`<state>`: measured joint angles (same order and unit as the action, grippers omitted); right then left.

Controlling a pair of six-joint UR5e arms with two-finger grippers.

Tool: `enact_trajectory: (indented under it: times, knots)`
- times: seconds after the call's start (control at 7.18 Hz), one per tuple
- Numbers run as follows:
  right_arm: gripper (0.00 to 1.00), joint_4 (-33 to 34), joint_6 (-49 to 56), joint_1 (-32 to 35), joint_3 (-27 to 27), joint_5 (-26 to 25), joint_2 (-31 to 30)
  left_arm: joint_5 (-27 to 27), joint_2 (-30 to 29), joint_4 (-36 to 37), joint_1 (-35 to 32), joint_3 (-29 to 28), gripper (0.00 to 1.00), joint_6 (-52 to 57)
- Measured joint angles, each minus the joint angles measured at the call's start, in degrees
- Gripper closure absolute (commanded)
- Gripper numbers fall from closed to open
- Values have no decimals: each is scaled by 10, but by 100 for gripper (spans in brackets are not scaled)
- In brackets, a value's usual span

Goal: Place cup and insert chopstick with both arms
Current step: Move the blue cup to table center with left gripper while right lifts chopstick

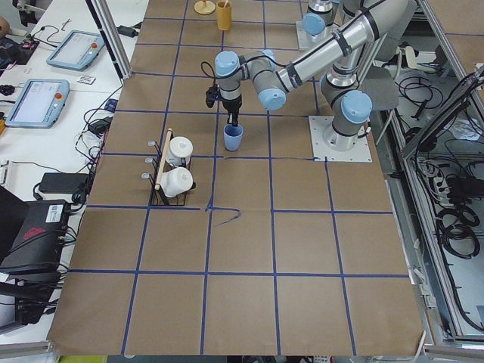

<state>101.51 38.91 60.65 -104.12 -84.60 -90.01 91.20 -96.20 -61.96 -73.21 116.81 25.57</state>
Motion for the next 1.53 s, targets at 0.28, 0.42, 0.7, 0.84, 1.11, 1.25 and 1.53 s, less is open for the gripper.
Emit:
enact_trajectory:
  times: [0.28, 0.42, 0.7, 0.84, 1.11, 1.25, 1.53]
  knots:
    - [97, -80, -23, 5, 56, 1, -1, 21, 2, 3, -5, -7, 100, -3]
    - [97, -128, -42, 17, 92, 0, -2, 24, 2, 1, -18, -17, 100, -29]
    - [98, -210, -95, 55, 169, -9, -2, 14, -6, -4, -98, -54, 100, -162]
    - [98, -236, -121, 77, 197, -17, -1, 1, -19, -4, -145, -79, 100, -229]
    - [98, -263, -177, 122, 233, -30, 0, -29, -61, -5, -234, -137, 100, -352]
    - [99, -266, -207, 145, 242, -31, -1, -40, -85, -5, -288, -165, 100, -415]
    - [100, -267, -271, 203, 246, -32, 1, -66, -121, -5, -373, -190, 100, -473]
